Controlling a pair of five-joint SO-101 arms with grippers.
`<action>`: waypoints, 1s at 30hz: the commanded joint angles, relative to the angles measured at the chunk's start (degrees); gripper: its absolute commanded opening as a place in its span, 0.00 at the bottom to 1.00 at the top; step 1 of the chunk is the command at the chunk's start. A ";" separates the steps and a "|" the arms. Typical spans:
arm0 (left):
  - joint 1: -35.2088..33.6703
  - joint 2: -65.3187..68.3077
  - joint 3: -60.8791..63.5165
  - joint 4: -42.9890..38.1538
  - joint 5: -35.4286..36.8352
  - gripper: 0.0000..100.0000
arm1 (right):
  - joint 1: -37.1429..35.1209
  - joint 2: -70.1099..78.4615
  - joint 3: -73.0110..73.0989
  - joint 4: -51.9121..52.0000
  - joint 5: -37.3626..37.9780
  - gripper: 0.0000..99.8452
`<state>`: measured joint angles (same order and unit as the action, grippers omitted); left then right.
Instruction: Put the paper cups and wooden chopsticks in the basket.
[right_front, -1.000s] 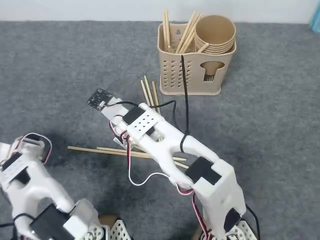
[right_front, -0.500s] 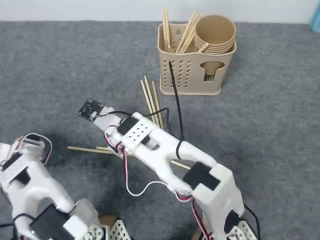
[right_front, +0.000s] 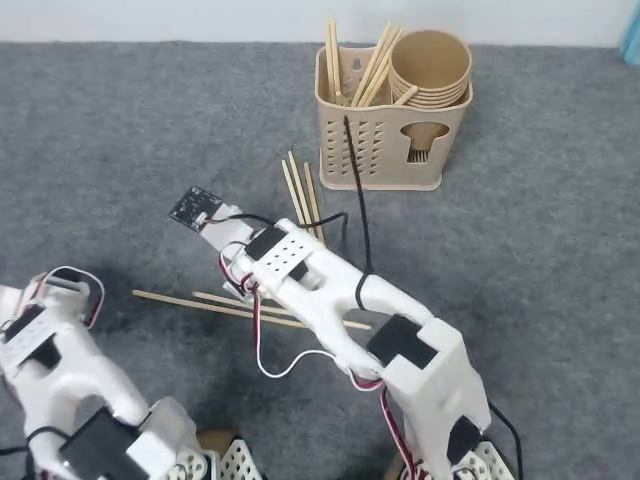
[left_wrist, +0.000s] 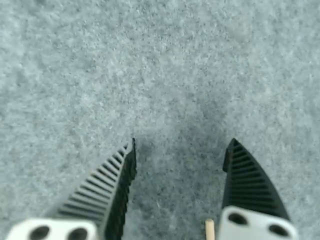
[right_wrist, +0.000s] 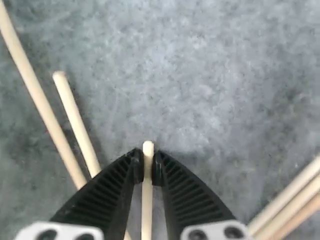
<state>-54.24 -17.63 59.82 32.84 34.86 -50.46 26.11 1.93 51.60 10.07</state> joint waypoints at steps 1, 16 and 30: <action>-0.09 -2.11 -0.22 -1.32 0.09 0.27 | 1.80 -8.22 -1.32 3.12 0.44 0.01; 0.00 -2.02 -0.31 -1.49 0.00 0.27 | 5.67 -33.54 -1.67 -13.41 -4.75 0.01; 0.18 -2.29 -0.40 -1.58 0.00 0.27 | 15.25 -62.29 -1.32 -9.27 -13.89 0.01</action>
<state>-54.24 -17.63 59.82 32.84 34.86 -36.66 -27.96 1.93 37.80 -0.04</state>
